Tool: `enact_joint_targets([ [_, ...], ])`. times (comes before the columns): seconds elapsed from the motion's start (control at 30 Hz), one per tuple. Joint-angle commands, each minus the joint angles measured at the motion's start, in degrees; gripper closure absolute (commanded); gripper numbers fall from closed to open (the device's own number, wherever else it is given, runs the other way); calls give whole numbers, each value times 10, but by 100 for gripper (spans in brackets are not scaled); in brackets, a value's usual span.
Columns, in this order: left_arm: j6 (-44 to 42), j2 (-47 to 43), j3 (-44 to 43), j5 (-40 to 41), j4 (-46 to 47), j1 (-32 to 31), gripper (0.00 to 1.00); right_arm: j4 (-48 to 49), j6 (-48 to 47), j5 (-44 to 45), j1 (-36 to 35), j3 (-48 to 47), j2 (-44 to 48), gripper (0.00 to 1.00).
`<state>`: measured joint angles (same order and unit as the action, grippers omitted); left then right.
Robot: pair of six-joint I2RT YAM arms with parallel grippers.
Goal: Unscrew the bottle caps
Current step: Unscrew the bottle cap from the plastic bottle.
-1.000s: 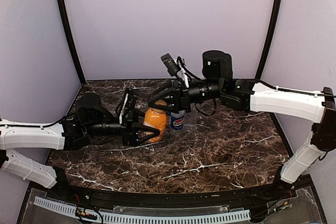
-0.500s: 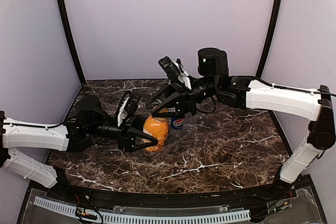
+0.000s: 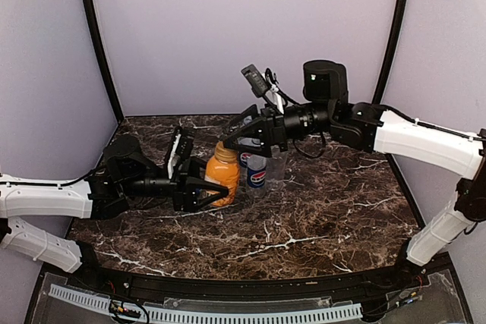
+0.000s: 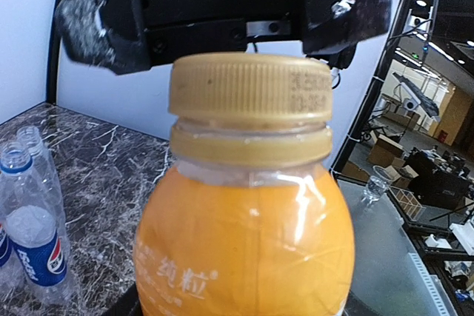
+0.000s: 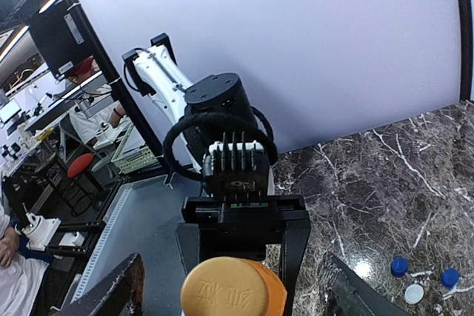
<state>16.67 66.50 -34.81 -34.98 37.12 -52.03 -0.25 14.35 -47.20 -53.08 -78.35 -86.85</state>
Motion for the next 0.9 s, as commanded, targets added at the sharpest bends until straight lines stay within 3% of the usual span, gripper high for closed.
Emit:
enact_joint_targets([
  [0.0,-20,-8,-23,60,-26,-3,94,20,51,89,-7,8,17,23],
  [0.23,-23,-13,-26,94,-40,-3,94,-24,63,198,-32,-14,0,28],
  [0.33,-23,-14,-26,102,-43,-2,94,-21,64,193,-36,-15,-8,32],
  [0.43,-22,-13,-27,107,-45,-3,94,-19,64,184,-38,-15,-13,43],
  [0.57,-23,-14,-26,112,-48,-3,94,-16,64,179,-38,-11,-15,46],
  [0.87,-23,-18,-22,117,-51,-2,94,0,56,161,-37,1,-9,79],
])
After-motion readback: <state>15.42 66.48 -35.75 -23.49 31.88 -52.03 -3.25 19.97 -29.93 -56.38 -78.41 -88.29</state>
